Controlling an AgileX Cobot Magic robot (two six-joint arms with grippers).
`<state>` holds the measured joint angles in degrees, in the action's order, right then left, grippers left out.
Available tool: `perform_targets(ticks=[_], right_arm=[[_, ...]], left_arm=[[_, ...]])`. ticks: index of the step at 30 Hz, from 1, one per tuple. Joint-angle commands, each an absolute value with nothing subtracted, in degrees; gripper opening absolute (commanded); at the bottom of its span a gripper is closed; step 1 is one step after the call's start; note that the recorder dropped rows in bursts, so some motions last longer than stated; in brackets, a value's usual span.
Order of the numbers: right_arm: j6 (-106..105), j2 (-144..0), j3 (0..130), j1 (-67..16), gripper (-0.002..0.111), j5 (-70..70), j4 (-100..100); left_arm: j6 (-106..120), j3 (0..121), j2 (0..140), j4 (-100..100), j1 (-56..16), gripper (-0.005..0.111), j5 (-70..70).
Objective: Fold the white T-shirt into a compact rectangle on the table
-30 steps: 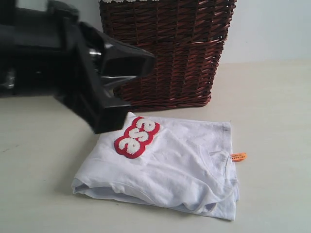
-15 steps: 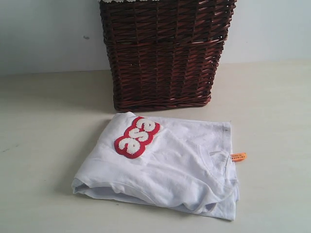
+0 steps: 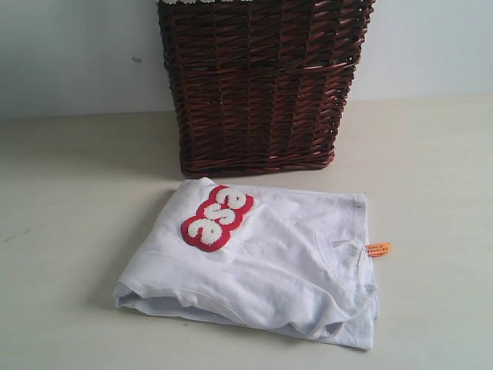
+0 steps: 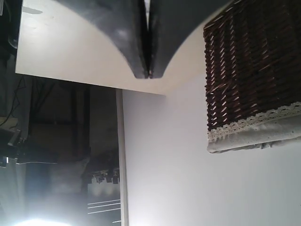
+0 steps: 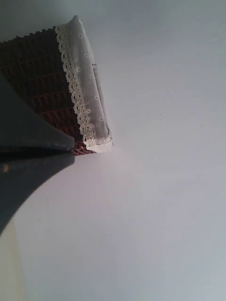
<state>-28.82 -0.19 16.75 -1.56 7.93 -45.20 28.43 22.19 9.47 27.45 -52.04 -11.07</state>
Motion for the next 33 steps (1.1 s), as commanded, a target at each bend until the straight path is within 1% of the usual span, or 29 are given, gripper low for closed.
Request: perform_targets(ticks=[1, 6, 10, 12, 14, 19, 21, 22, 25, 30, 33], right_arm=[[-28.74, 0.0, 16.41, -1.33, 0.0, 8.3, -44.94], [-28.74, 0.0, 16.41, -1.33, 0.0, 8.27, -45.07], [-28.74, 0.0, 16.41, -1.33, 0.0, 8.27, -45.07], [-28.74, 0.0, 16.41, -1.33, 0.0, 8.27, -45.07], [-28.74, 0.0, 16.41, -1.33, 0.0, 8.27, -45.07], [-28.74, 0.0, 16.41, -1.33, 0.0, 8.27, -45.07], [-28.74, 0.0, 16.41, -1.33, 0.0, 8.27, -45.07], [-28.74, 0.0, 16.41, -1.33, 0.0, 8.27, -45.07], [-28.74, 0.0, 16.41, -1.33, 0.0, 8.27, -45.07], [-28.74, 0.0, 16.41, -1.33, 0.0, 8.27, -45.07], [-28.74, 0.0, 16.41, -1.33, 0.0, 8.27, -45.07]], left_arm=[[28.21, 21.96, 9.19, 27.27, -51.94, 0.0, -11.62], [28.21, 21.83, 9.19, 27.27, -51.94, 0.0, -11.61], [28.21, 19.3, 9.1, 27.27, -51.94, 0.0, -11.61], [28.31, 17.65, 9.1, 23.13, -51.8, 0.0, -11.04], [27.78, 15.82, 9.1, 18.58, -50.19, 0.0, -9.52], [21.6, 10.6, 9.1, 16.34, -42.29, 0.0, -2.13], [13.98, 8.46, 8.95, 8.08, -39.66, 0.0, 0.0], [6.62, 7.14, 8.55, 1.19, -37.67, 0.0, 1.45], [-5.38, 4.18, 7.31, -9.49, -32.87, 0.0, 6.57], [-7.07, 0.24, 3.95, -8.16, -23.99, 0.0, 8.83], [-7.66, 0.0, 1.94, -8.15, -18.89, 0.0, 8.83]])
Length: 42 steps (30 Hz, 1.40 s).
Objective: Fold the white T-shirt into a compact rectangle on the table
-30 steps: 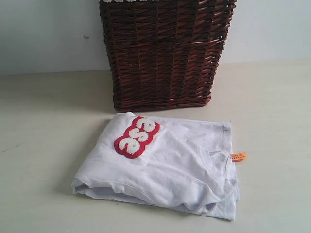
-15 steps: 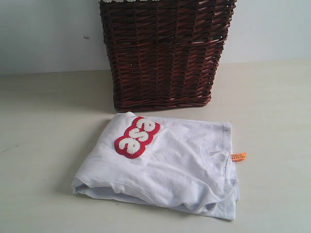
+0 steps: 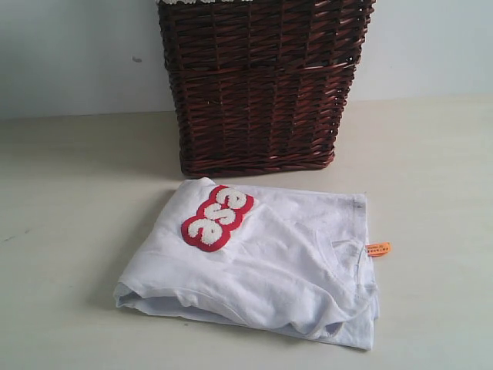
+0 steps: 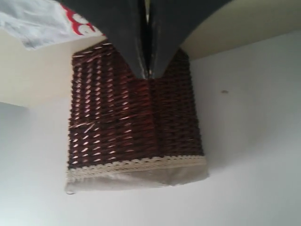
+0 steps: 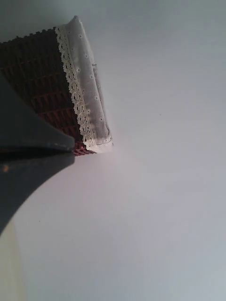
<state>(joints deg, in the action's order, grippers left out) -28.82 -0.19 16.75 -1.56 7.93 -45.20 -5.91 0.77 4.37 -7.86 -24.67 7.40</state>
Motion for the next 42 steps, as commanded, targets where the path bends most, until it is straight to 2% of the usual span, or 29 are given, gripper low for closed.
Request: perform_targets(ticks=[1, 9, 15, 24, 32, 42], right_arm=[[-28.74, 0.0, 16.41, -1.33, 0.0, 8.27, -45.07], [-28.74, 0.0, 16.41, -1.33, 0.0, 8.27, -45.07], [-28.74, 0.0, 16.41, -1.33, 0.0, 8.27, -45.07], [-28.74, 0.0, 16.41, -1.33, 0.0, 8.27, -45.07], [-28.74, 0.0, 16.41, -1.33, 0.0, 8.27, -45.07], [-28.74, 0.0, 16.41, -1.33, 0.0, 8.27, -45.07]], left_arm=[[-7.66, 0.0, 1.31, -8.15, -17.11, 0.0, 8.31], [-7.92, 0.0, 0.0, -8.15, -4.17, 0.0, 7.41], [-7.92, 0.0, 0.0, -8.15, 0.23, 0.0, 6.42], [-7.03, 0.0, 0.0, -8.15, 2.24, 0.0, -1.67], [-7.03, 0.0, 0.0, -6.67, 2.86, 0.0, -16.74], [-7.03, 0.0, 0.0, -5.14, 3.34, 0.0, -18.94]])
